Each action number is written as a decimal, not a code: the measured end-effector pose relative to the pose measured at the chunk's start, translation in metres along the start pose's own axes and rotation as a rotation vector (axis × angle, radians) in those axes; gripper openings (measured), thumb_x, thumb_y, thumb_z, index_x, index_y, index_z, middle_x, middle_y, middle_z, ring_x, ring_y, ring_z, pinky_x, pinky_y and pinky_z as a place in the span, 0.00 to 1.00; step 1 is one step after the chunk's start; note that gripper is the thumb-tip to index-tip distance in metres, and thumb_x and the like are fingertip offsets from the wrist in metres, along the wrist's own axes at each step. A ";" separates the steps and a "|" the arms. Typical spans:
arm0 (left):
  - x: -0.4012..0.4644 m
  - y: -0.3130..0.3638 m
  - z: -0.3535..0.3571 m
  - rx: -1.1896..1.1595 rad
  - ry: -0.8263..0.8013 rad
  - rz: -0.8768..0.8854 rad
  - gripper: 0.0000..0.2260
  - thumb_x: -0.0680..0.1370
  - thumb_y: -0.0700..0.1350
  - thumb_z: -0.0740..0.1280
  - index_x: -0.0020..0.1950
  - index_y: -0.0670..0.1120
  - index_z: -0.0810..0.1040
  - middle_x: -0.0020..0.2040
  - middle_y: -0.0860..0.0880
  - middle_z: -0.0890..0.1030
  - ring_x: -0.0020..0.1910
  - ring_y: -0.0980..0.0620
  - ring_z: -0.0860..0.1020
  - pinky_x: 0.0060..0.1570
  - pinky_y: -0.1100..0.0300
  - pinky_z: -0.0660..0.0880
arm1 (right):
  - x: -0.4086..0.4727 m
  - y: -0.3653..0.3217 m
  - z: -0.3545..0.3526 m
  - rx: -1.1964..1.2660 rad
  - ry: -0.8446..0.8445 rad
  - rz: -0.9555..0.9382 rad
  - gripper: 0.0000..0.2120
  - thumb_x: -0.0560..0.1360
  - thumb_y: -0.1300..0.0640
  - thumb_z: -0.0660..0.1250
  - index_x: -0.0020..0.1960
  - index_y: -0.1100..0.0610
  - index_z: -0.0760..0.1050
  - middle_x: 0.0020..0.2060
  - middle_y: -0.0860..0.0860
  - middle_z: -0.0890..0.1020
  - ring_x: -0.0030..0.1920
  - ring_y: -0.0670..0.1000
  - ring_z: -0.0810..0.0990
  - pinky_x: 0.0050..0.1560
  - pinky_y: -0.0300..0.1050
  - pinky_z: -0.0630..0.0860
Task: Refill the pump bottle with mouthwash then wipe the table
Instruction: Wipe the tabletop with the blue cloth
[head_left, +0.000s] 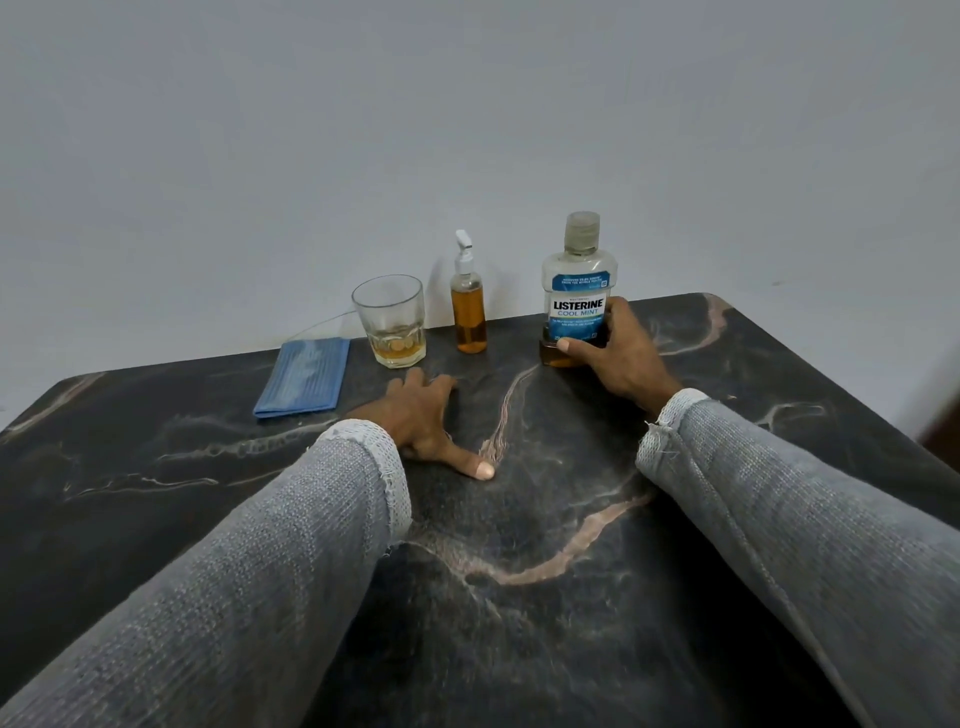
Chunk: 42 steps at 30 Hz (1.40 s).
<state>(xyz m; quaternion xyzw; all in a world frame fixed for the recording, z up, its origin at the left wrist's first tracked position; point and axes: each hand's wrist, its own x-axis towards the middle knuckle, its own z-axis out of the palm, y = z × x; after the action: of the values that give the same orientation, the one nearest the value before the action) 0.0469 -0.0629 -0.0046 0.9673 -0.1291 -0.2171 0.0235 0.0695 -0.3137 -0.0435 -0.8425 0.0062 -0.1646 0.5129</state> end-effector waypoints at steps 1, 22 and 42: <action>0.003 -0.001 -0.001 0.017 -0.012 0.000 0.59 0.56 0.71 0.73 0.78 0.54 0.49 0.77 0.42 0.55 0.75 0.36 0.56 0.70 0.35 0.62 | 0.008 0.001 0.002 -0.011 -0.006 0.004 0.27 0.73 0.55 0.74 0.66 0.57 0.64 0.63 0.51 0.76 0.60 0.46 0.74 0.58 0.39 0.71; 0.012 0.003 -0.004 0.091 -0.051 -0.016 0.59 0.58 0.70 0.74 0.78 0.52 0.46 0.77 0.42 0.51 0.76 0.35 0.53 0.70 0.35 0.62 | 0.062 0.010 0.015 -0.011 -0.134 0.003 0.28 0.76 0.56 0.70 0.71 0.58 0.62 0.66 0.52 0.74 0.60 0.46 0.72 0.58 0.39 0.69; 0.013 0.003 -0.002 0.094 -0.047 -0.029 0.59 0.58 0.70 0.74 0.78 0.52 0.46 0.77 0.42 0.52 0.75 0.36 0.54 0.70 0.36 0.62 | 0.066 0.009 0.010 0.006 -0.283 0.070 0.29 0.76 0.57 0.69 0.73 0.59 0.60 0.68 0.53 0.72 0.66 0.50 0.72 0.66 0.44 0.69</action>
<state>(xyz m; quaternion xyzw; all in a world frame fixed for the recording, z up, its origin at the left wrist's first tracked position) 0.0586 -0.0692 -0.0084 0.9637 -0.1257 -0.2340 -0.0283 0.1363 -0.3210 -0.0373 -0.8550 -0.0373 -0.0262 0.5166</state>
